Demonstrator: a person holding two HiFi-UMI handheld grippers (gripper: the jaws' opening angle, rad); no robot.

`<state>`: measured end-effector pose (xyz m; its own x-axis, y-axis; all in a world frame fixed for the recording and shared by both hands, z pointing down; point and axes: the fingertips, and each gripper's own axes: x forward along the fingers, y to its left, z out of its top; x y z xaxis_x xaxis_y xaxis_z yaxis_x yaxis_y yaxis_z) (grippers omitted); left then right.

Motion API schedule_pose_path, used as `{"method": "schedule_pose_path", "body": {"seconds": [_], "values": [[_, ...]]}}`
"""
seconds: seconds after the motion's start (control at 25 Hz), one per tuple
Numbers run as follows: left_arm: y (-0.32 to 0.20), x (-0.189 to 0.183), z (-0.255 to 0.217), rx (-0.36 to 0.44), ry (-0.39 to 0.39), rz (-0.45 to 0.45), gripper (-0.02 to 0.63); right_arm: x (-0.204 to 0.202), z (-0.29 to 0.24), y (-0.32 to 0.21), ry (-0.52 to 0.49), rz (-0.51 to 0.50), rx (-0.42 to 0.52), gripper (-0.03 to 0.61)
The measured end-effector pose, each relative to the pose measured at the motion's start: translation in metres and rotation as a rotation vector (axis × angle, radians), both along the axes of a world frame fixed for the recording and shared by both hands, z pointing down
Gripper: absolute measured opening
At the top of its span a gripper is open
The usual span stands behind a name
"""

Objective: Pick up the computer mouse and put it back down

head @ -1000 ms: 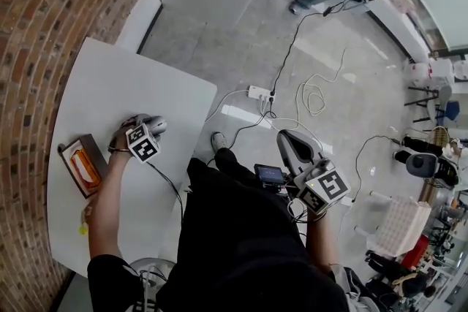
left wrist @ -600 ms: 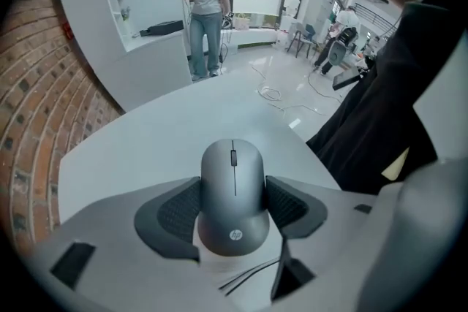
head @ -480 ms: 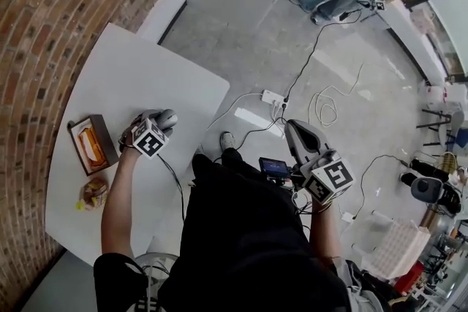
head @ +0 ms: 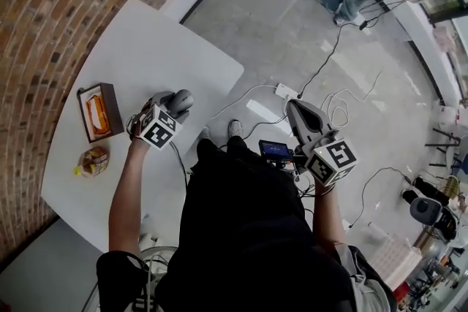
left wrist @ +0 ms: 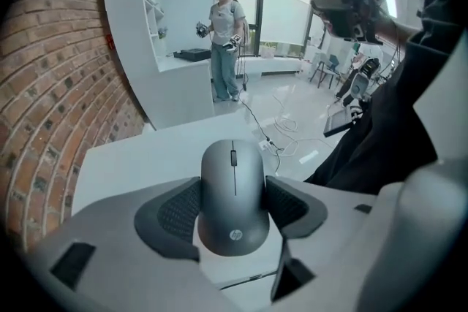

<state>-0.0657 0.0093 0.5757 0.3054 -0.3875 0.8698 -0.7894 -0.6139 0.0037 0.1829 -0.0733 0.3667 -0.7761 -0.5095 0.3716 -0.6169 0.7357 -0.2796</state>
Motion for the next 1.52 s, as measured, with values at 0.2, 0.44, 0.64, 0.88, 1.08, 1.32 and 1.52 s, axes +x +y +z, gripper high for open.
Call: {"method": "schedule_pose_path", "body": {"seconds": [0.2, 0.44, 0.64, 0.88, 1.08, 1.32, 1.52], "values": [[0.011, 0.009, -0.025, 0.041, 0.062, -0.103, 0.295, -0.009, 0.002, -0.007, -0.014, -0.069, -0.003, 0.017], [0.027, 0.007, -0.046, 0.089, 0.114, -0.238, 0.295, -0.027, 0.005, -0.015, -0.029, -0.152, -0.014, 0.017], [0.042, -0.003, -0.054, 0.119, 0.169, -0.373, 0.295, -0.045, 0.008, -0.019, -0.033, -0.216, -0.023, 0.017], [0.055, -0.017, -0.084, 0.197, 0.303, -0.55, 0.295, -0.066, 0.011, -0.019, -0.04, -0.28, -0.029, 0.017], [0.061, -0.021, -0.121, 0.299, 0.459, -0.662, 0.295, -0.087, 0.01, -0.016, -0.039, -0.338, -0.028, 0.017], [0.066, -0.025, -0.166, 0.42, 0.636, -0.722, 0.295, -0.108, 0.008, -0.009, -0.046, -0.387, -0.021, 0.017], [0.07, -0.032, -0.193, 0.504, 0.747, -0.748, 0.295, -0.121, 0.006, -0.003, -0.056, -0.405, -0.015, 0.017]]}}
